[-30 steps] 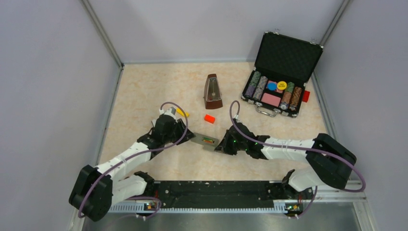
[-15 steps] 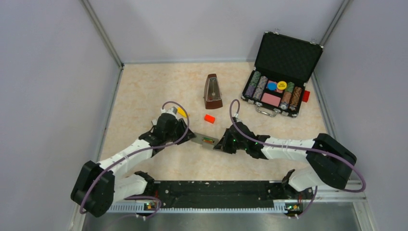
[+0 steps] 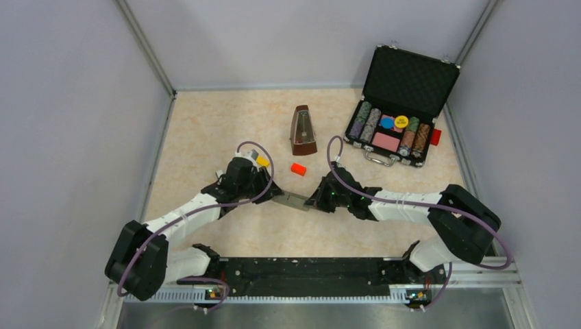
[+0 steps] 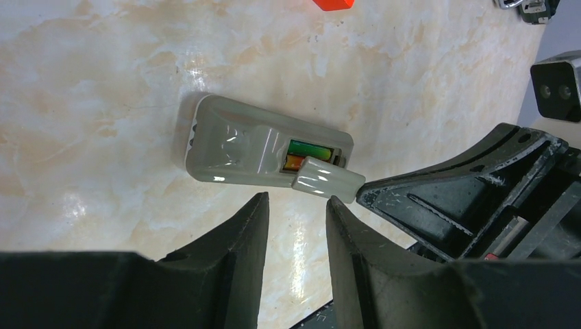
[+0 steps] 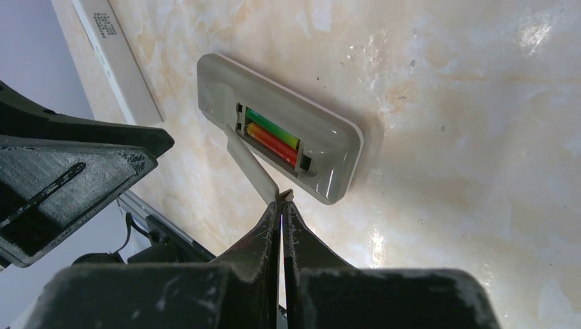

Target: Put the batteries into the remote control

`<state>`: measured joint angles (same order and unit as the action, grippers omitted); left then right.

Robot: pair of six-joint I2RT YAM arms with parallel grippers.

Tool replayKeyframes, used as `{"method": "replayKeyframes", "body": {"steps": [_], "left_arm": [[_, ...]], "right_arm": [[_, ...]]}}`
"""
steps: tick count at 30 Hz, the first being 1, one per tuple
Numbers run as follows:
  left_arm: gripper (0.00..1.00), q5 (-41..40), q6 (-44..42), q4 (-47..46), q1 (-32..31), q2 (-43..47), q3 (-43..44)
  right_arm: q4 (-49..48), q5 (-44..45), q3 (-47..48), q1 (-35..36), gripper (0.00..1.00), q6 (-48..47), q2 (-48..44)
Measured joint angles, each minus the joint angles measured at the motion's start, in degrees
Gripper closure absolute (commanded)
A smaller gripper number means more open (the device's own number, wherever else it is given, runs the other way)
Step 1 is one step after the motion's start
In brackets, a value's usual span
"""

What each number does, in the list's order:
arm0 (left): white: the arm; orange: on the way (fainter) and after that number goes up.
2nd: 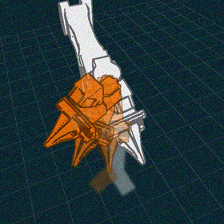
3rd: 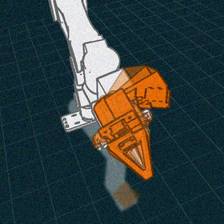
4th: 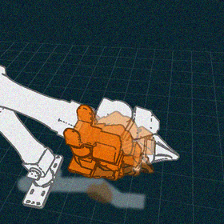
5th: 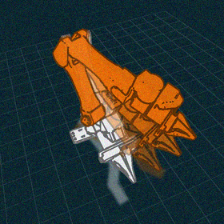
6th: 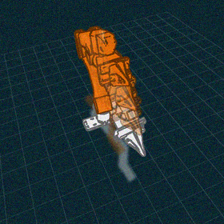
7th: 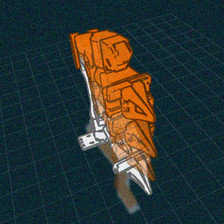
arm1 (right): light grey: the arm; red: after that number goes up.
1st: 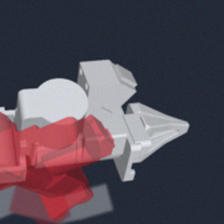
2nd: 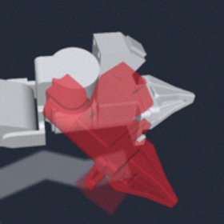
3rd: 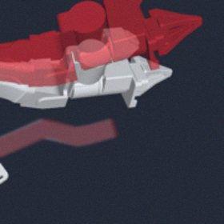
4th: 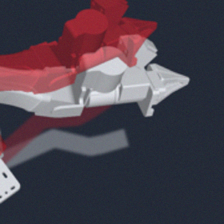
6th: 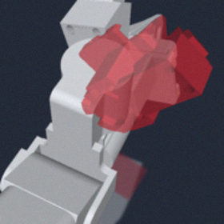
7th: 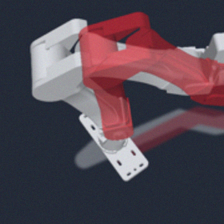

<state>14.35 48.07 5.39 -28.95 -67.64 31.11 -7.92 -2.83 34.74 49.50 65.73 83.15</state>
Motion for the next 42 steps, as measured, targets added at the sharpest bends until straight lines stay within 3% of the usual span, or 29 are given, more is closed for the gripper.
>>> {"method": "replayKeyframes", "body": {"steps": [29, 42], "left_arm": [[0.59, 2.58, -2.12, -0.37, 0.0, -6.12, 3.3], [0.58, 2.8, -3.08, -0.42, 0.0, -8.09, 4.61]], "right_arm": [[-2.78, -4.72, 1.09, -3.56, 1.0, 0.81, 5.22], [2.58, -7.43, 4.66, -4.39, 1.0, 0.81, 7.08]]}}
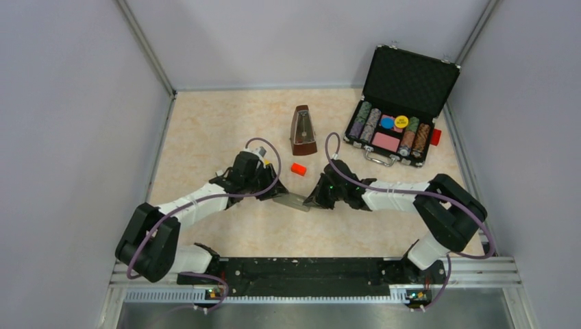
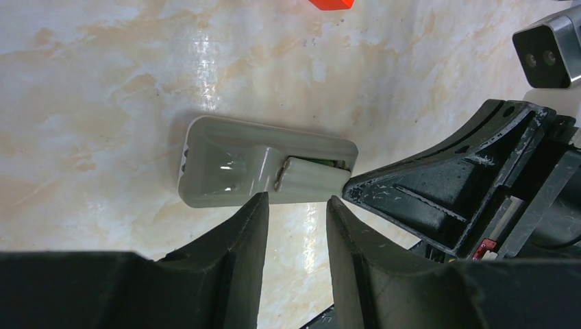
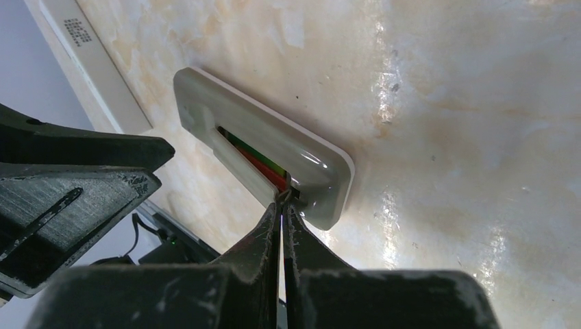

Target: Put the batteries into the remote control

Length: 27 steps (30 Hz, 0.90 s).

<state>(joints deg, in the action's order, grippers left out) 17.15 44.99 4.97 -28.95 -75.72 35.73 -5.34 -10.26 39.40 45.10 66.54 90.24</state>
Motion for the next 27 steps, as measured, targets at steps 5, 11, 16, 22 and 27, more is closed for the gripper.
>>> {"method": "replayKeyframes", "body": {"steps": [5, 11, 16, 22, 27], "left_arm": [[0.58, 0.28, -0.17, -0.07, 0.0, -1.09, 0.33], [0.59, 0.76, -0.42, -0.13, 0.0, -1.84, 0.92], [0.59, 1.07, -0.66, -0.39, 0.0, -3.15, 1.14], [0.59, 1.51, -1.22, -0.5, 0.0, -4.42, 1.14], [0.59, 1.51, -1.29, -0.7, 0.0, -4.74, 1.14]], "right_arm": [[2.95, -0.39, 1.36, -0.2, 1.0, -0.57, 0.0], [4.7, -0.39, 2.19, -0.35, 1.0, -0.98, 0.0], [6.23, -0.39, 3.21, -0.39, 1.0, -1.01, 0.0], [9.2, -0.37, 4.57, -0.55, 1.0, -1.03, 0.0], [10.34, -0.37, 4.87, -0.72, 1.0, -1.03, -0.04]]}}
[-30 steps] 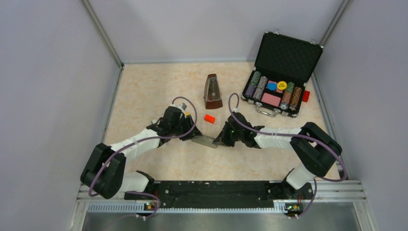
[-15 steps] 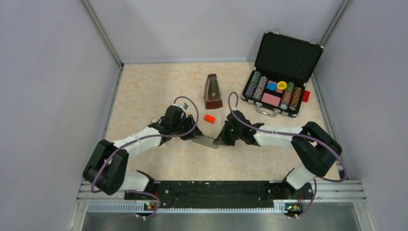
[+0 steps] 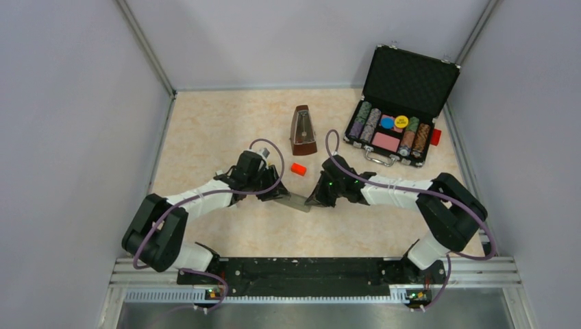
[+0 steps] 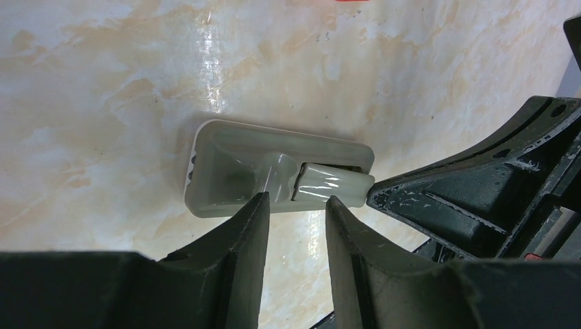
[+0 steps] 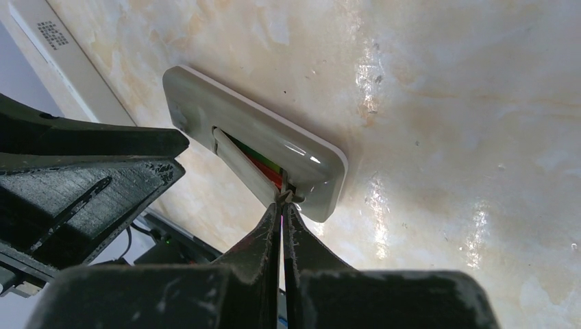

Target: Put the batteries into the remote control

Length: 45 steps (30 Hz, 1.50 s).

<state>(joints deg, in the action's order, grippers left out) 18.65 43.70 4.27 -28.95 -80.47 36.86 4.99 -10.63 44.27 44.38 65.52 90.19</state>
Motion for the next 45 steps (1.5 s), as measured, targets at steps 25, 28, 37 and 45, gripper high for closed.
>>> {"method": "replayKeyframes", "body": {"steps": [25, 28, 37, 45], "left_arm": [[0.6, 0.83, -0.24, -0.85, -0.04, -1.22, 0.66], [0.6, 0.83, -0.24, -0.81, -0.07, -1.7, 0.66], [0.6, 0.33, -0.96, 0.02, -0.68, -2.71, 1.2], [0.61, -0.44, -2.14, 1.33, -1.42, -4.59, 3.56]], "right_arm": [[1.92, -1.66, 2.03, -0.09, 1.0, -0.33, 1.42], [1.88, -1.79, 2.03, -0.24, 1.0, -0.31, 1.49], [2.16, -2.62, 2.8, -0.35, 1.0, -0.57, 2.32], [4.02, -2.73, 4.24, -0.61, 1.0, -1.55, 3.04]]}}
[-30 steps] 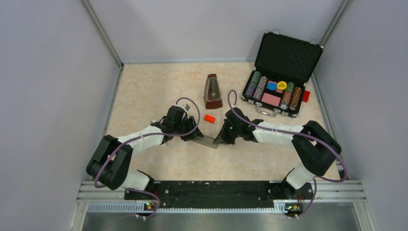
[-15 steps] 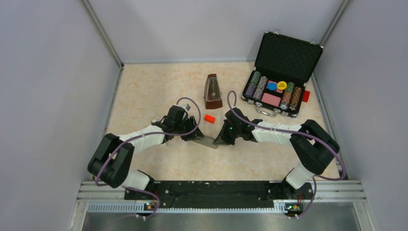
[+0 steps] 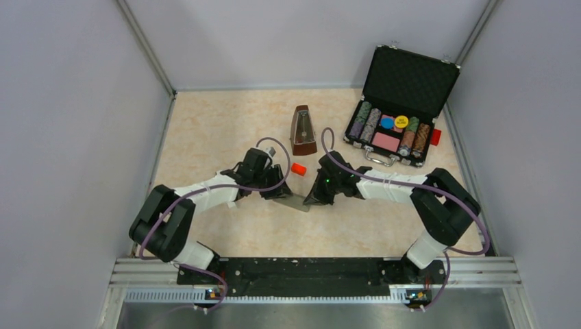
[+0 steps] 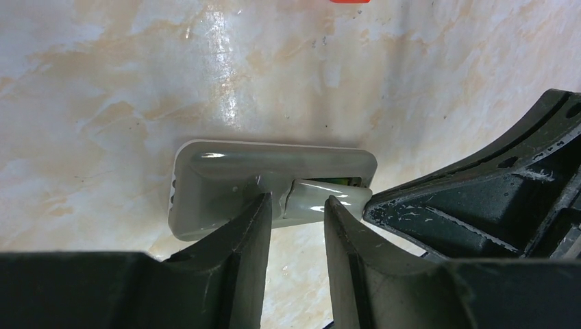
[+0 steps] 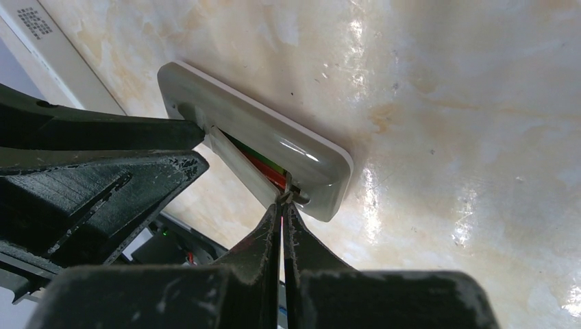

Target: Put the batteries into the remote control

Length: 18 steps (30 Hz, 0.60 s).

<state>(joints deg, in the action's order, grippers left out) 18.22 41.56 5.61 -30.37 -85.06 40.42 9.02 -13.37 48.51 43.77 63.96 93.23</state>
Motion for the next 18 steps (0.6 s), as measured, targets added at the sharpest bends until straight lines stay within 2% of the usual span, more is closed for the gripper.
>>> {"method": "replayKeyframes", "body": {"steps": [18], "left_arm": [[0.63, -0.7, -1.29, 1.55, -0.55, -1.49, 1.77]], "right_arm": [[3.52, -0.2, 3.04, -0.09, 1.0, -4.68, 1.66]]}}
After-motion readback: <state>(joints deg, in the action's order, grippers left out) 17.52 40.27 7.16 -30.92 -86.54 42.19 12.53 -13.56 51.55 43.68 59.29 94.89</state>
